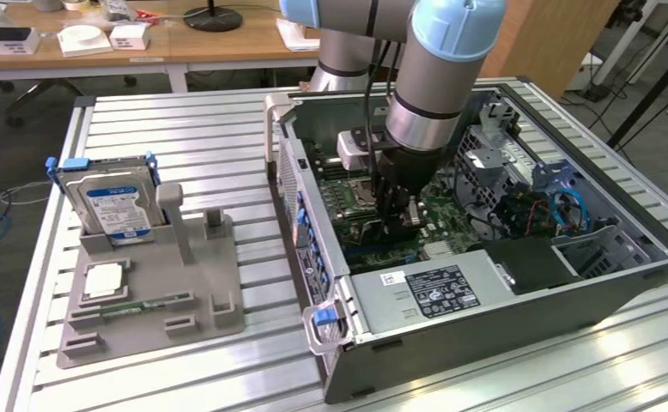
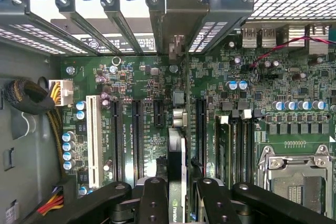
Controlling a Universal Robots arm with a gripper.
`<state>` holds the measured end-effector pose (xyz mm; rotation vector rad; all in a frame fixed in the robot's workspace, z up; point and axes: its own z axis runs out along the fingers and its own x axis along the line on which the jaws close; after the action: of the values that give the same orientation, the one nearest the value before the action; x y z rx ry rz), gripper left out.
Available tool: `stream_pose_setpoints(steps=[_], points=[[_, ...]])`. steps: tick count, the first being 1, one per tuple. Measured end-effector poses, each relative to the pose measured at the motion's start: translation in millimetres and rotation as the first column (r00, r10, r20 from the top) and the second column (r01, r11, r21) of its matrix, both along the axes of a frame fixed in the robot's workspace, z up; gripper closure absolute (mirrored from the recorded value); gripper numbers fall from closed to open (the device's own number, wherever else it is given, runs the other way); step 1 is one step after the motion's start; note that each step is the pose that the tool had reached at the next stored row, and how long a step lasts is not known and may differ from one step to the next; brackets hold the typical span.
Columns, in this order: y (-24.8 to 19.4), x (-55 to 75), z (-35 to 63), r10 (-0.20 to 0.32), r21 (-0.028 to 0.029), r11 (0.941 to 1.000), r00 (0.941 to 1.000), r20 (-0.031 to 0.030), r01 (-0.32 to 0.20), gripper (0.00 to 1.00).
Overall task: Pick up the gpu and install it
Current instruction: 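Insert the gpu into the slot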
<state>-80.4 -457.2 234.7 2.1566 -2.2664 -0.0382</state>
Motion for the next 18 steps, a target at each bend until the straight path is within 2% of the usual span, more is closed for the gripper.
stream_pose_setpoints(steps=[15, 16, 17, 18], points=[[0.0, 0.0, -2.8, 0.0, 0.0, 1.0, 1.0, 0.0019, 0.0, 0.74], [0.2, -0.2, -3.1, 0.0, 0.001, 1.0, 1.0, 0.0017, 0.0, 0.73], [0.6, -0.3, -4.8, -0.001, 0.005, 1.0, 1.0, 0.0034, 0.001, 0.73], [0.5, -0.3, -4.3, -0.001, 0.003, 1.0, 1.0, 0.0031, 0.001, 0.69]])
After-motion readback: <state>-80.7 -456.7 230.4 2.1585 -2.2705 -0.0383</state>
